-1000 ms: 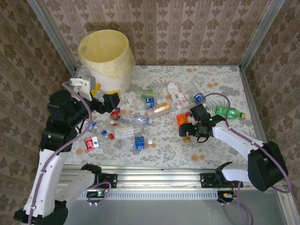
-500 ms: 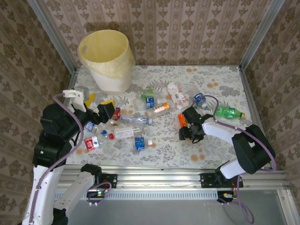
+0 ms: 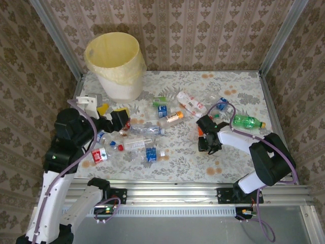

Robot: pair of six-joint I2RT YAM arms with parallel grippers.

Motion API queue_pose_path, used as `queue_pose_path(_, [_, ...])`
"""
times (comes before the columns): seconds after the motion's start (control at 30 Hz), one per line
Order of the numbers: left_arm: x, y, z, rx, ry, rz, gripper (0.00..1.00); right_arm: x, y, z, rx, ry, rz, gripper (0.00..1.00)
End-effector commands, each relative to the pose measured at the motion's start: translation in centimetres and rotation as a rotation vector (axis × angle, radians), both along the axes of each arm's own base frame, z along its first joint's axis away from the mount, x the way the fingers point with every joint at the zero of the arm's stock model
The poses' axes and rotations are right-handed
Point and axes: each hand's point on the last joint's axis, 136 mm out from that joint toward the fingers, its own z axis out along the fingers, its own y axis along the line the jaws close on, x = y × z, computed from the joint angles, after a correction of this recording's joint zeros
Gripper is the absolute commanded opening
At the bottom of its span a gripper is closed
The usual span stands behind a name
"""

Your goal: Throw the plastic bottles in the bin

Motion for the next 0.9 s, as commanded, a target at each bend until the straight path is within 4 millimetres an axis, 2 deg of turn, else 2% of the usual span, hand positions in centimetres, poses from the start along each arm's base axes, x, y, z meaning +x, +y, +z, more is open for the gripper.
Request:
queue_pose_path(0.0, [0.5,-0.3,0.6,-0.038,-0.023,0.003,1.00,1.3,2.2,1.0,0.102,-0.072,0.033,0.31])
queue_pose_path(0.2, [1.5,-1.5,-0.6,-0.084,0.003,-0.033,1.00,1.7,2.8,3.4,0.171,-0.156,0.039,0.26])
queue_pose_path(0.4, [2.4,-3.7,-1.6,-0.098,0.021,-0.088,1.00,1.9,3.4,6.7,0.249,-0.263,0.055,0.24])
queue_pose_path(0.5, [2.7,-5.4,-2.3,-0.102,0.024,-0.130,1.00,1.9,3.7,8.6,0.289,-0.323,0.072,0.24])
queue_pose_path(0.73, [2.4,-10.8,-4.5,-0.100,0.049,-0.272,1.00,1.5,4.1,13.1,0.382,-0.469,0.114,0.23])
queue_pose_path(0.87, [2.4,-13.1,-5.8,-0.125,0.067,-0.336,1.00,1.2,4.1,15.1,0.413,-0.528,0.134,0.23])
